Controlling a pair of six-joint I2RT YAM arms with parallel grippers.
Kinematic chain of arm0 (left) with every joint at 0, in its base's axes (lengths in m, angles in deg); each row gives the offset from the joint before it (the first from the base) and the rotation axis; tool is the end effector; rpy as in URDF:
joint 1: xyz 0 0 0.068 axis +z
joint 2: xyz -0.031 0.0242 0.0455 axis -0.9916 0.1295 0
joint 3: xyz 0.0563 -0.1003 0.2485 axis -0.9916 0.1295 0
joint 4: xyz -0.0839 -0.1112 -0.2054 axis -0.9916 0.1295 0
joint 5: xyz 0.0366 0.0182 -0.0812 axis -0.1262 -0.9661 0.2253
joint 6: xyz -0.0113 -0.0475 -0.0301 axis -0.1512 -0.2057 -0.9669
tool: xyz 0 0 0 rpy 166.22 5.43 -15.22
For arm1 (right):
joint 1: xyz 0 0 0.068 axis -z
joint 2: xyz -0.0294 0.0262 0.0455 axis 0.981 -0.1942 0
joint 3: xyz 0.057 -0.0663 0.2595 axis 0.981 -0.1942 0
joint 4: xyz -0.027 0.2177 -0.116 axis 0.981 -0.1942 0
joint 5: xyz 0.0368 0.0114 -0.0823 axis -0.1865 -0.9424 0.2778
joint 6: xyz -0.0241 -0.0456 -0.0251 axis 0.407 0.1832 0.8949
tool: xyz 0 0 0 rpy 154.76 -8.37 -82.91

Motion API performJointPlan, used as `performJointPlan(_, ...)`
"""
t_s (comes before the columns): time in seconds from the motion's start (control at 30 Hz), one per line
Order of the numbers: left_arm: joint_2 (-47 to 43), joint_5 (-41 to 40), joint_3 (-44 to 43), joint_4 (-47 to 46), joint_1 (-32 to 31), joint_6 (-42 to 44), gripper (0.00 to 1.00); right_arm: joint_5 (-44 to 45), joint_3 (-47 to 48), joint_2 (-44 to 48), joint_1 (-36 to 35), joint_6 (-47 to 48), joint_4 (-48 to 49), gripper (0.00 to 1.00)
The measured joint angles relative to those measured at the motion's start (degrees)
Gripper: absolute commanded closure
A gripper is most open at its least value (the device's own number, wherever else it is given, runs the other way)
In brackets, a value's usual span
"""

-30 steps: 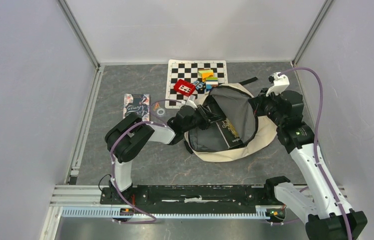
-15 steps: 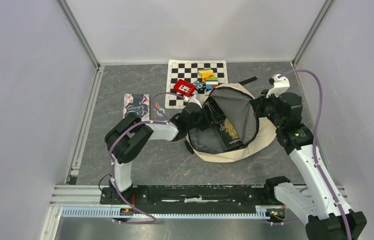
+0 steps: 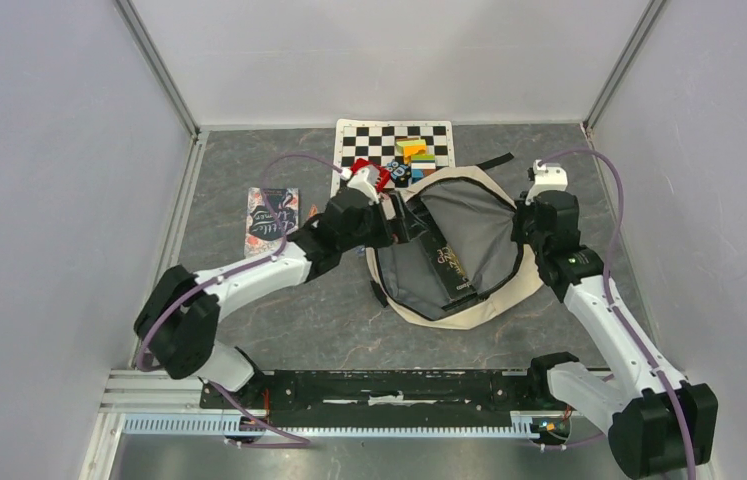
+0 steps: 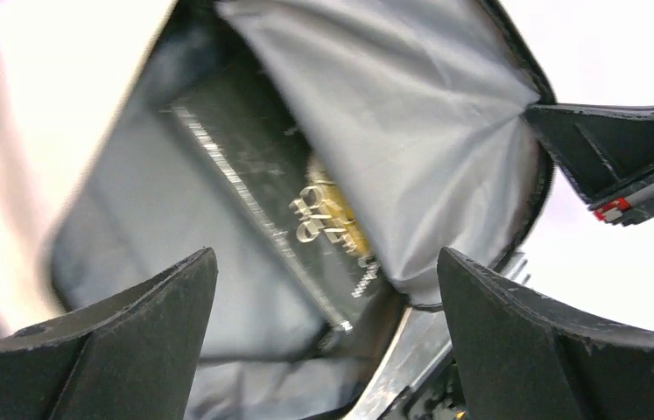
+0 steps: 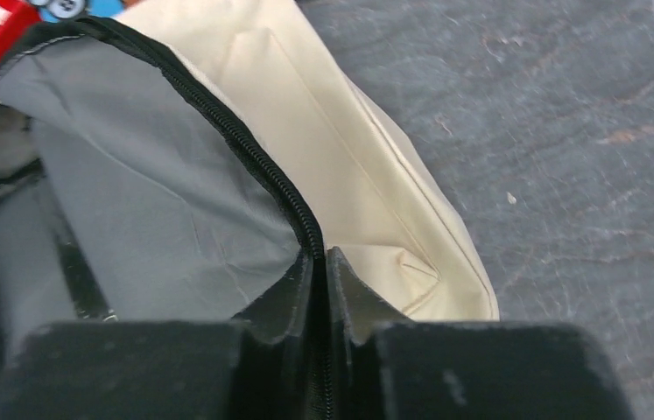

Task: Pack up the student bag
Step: Place the book in the student bag, then pick up the book from the center of the board.

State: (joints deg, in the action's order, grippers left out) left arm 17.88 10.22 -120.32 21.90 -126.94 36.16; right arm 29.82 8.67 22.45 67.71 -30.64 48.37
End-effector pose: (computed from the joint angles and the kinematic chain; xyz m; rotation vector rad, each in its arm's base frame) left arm 0.2422 -0.2401 0.2604 -0.0195 2.1326 -1.0651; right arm 0.2085 0.0348 0.2899 0.0945 2.0294 0.0939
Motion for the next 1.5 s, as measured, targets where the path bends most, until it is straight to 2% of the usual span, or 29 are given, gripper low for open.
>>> performJointPlan(0.07,-2.82,1.73,0.55,4.72,2.99,2.32,0.00,2.32,-0.63,-1.11,0.00,0.68,0.15,0.71)
performJointPlan(0.1,-3.82,2.12,0.85,6.54,4.76,3.23,0.00,3.13,-0.85,-1.46,0.00,0.92,0.22,0.61)
performJointPlan(0.17,-5.70,3.82,1.11,12.09,10.47,6.12,0.00,4.37,-1.01,-2.12,0.02,1.77,0.15,0.33)
performJointPlan(0.27,-7.37,5.97,0.96,20.09,20.55,11.08,0.00,5.07,-0.98,-2.29,0.02,2.71,0.00,0.03)
performJointPlan(0.47,-7.43,7.17,-1.07,31.69,39.71,19.19,0.00,5.01,-0.50,-0.48,0.02,4.15,-2.56,0.02)
performJointPlan(0.67,-3.06,7.39,-4.15,34.56,53.13,22.73,0.00,0.50,2.80,4.87,0.02,5.03,-4.46,0.02)
performJointPlan(0.83,3.41,7.89,-5.11,34.84,60.00,24.55,0.00,-1.92,4.20,7.82,0.02,5.40,-4.79,0.02)
performJointPlan(1.07,9.88,10.99,-5.60,36.74,60.11,26.27,0.02,-4.42,4.22,8.59,0.02,5.46,-5.84,0.02)
performJointPlan(1.17,12.04,11.78,-6.51,37.83,60.04,27.08,0.10,-5.55,4.22,8.59,0.02,5.40,-6.19,0.02)
performJointPlan(1.3,13.64,12.59,-7.78,38.51,59.98,27.98,0.30,-6.60,4.22,8.61,0.02,5.18,-6.25,0.02)
performJointPlan(1.4,14.60,12.63,-8.28,38.84,59.34,28.44,0.38,-6.99,4.22,8.68,0.02,5.03,-6.27,0.02)
performJointPlan(1.5,15.10,12.35,-9.01,39.36,58.23,28.98,0.57,-7.08,4.22,8.94,0.02,4.92,-6.27,0.02)
